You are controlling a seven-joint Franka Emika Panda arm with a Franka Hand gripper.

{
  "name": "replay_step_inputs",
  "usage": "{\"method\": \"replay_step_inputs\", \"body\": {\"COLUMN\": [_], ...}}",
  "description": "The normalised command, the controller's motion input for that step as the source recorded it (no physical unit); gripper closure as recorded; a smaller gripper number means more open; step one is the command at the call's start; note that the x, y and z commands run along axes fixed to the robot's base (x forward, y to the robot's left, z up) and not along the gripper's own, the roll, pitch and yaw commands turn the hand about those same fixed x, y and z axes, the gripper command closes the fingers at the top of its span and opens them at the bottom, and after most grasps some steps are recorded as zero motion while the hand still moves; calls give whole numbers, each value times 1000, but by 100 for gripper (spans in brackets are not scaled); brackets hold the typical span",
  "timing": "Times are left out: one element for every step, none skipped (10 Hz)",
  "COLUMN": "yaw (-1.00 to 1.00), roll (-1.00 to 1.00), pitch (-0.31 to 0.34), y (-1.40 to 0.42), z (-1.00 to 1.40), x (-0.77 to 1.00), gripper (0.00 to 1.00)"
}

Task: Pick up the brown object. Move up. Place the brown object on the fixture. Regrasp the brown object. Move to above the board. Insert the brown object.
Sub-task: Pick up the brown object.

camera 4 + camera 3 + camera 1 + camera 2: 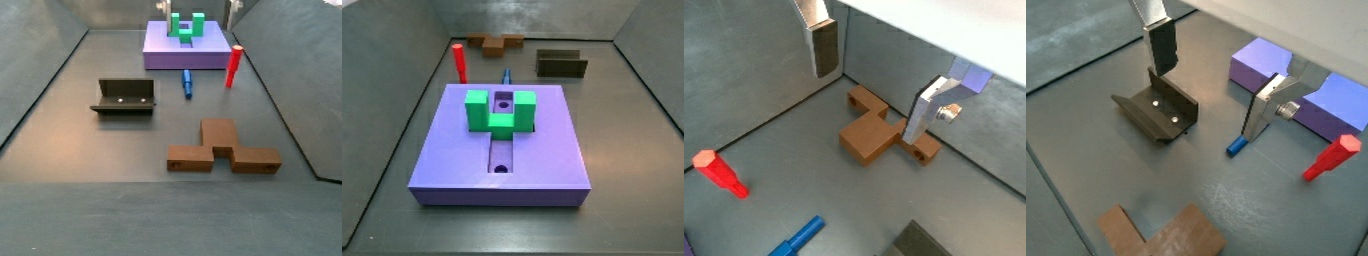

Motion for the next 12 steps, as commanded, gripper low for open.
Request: {"method": "replay_step_inputs", "body": {"yaw": [0,26,-34,-203,-380,-446,-363,-243,-346,-346,-266,-177], "roll": [0,0,0,0,0,0,0,84,0,0,0,0], "pitch": [0,0,-43,-33,0,0,0,0,0,0,0,-7], "y": [0,460,937,826,691,591,397,97,-249,-483,-383,-160], "z": [-29,-537,-1000,-1000,-1000,-1000,-1000,-1000,-757,-811,-900,-800], "x": [0,49,0,-194,-166,-129,31,11,0,0,0,-246], "gripper": [0,0,0,0,0,0,0,0,0,0,0,0]}}
